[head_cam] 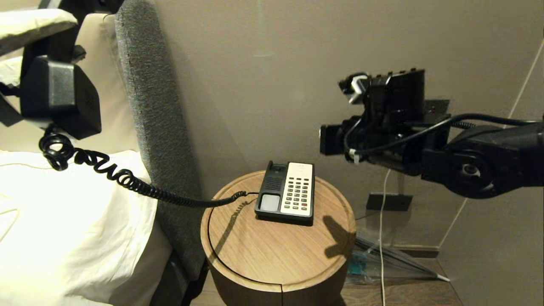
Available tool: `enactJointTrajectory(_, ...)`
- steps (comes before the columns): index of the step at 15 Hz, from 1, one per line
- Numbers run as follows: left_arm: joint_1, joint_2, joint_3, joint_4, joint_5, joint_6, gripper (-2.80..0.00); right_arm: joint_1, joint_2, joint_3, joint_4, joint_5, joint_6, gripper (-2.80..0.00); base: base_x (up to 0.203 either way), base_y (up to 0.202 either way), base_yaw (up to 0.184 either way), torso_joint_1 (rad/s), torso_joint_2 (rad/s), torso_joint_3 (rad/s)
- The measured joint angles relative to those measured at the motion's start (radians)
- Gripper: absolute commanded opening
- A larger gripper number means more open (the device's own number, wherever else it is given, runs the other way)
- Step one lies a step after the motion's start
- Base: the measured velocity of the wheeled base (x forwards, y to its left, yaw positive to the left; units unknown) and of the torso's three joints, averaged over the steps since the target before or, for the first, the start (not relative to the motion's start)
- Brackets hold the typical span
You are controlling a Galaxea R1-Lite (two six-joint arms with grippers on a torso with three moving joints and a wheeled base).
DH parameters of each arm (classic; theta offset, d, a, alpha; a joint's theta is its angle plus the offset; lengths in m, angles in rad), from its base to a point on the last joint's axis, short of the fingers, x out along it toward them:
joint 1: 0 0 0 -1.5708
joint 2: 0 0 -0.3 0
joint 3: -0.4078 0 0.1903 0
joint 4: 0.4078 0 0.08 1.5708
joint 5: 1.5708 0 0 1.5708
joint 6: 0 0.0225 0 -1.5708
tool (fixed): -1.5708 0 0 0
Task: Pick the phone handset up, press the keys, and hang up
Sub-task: Dial the number
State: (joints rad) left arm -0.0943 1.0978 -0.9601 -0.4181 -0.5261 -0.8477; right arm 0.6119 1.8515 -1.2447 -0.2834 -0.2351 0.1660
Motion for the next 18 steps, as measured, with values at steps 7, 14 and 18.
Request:
enactJointTrajectory(7, -0.001, 0.033, -0.051, -0.007, 0.0, 0.0, -2.8, 0.003, 0.012, 0.046, 0.305, 0.052, -0.005, -2.8, 0.0, 0.0, 0.0, 0.0, 0.0, 0.0)
enactJointTrajectory(14, -0.001, 0.026, -0.047, -0.009, 0.003, -0.005, -2.8, -0.01, -0.099, -0.418, 1.079, 0.114, -0.051, -2.8, 0.0, 0.0, 0.0, 0.0, 0.0, 0.0)
enactJointTrajectory(18, -0.001, 0.027, -0.04, -0.01, 0.002, -0.004, -2.8, -0.037, -0.003, -0.665, 1.291, 0.141, -0.104, -2.8, 0.0, 0.0, 0.0, 0.0, 0.0, 0.0)
